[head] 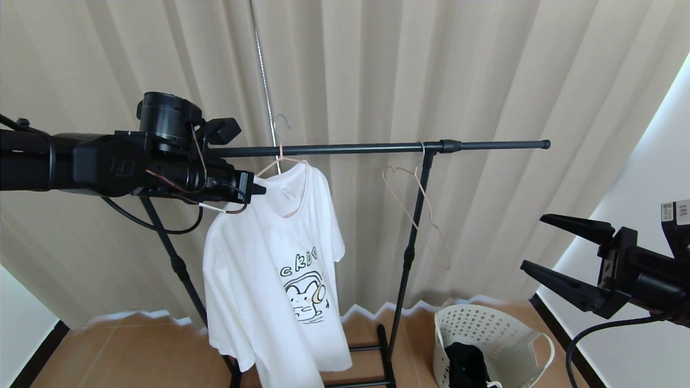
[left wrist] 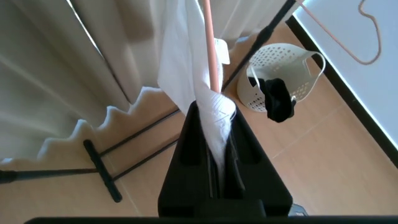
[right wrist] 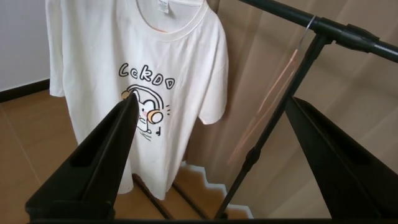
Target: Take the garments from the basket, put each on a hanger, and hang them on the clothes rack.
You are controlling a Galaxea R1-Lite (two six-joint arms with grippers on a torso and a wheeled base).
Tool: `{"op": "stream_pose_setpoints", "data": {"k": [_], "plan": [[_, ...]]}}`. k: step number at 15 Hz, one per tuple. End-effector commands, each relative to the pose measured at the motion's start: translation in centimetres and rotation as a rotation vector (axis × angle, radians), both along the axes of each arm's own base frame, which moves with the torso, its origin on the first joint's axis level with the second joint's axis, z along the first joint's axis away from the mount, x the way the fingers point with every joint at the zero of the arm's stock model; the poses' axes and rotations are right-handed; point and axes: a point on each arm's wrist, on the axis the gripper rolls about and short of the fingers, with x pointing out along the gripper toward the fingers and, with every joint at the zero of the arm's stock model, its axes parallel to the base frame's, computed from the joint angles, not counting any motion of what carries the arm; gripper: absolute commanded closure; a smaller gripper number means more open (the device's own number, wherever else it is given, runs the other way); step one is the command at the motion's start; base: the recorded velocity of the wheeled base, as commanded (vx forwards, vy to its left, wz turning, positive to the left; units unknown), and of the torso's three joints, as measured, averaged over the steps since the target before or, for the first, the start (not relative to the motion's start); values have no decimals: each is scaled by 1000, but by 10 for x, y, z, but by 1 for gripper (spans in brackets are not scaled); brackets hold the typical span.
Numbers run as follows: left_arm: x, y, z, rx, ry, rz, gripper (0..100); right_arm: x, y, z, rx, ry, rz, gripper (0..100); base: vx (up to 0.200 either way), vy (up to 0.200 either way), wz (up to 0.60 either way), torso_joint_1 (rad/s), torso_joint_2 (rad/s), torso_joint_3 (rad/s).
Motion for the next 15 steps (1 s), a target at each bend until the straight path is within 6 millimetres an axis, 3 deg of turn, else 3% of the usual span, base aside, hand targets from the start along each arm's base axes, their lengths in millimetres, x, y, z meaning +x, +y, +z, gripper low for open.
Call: {"op": "stream_pose_setpoints", "data": {"k": [1,8,15], "plan": [[13,0,-14,14,28,23,100,0,-1,-1,0,3,-3,0,0,0,0,0,0,0],[28,2,-33,25,64,43,100,0,0,-1,0,4,0,0,0,0,0,0,0,0],[28,-5,-32,5,69,41,100,1,0,-1,0,6,0,0,0,0,0,0,0,0]]}}
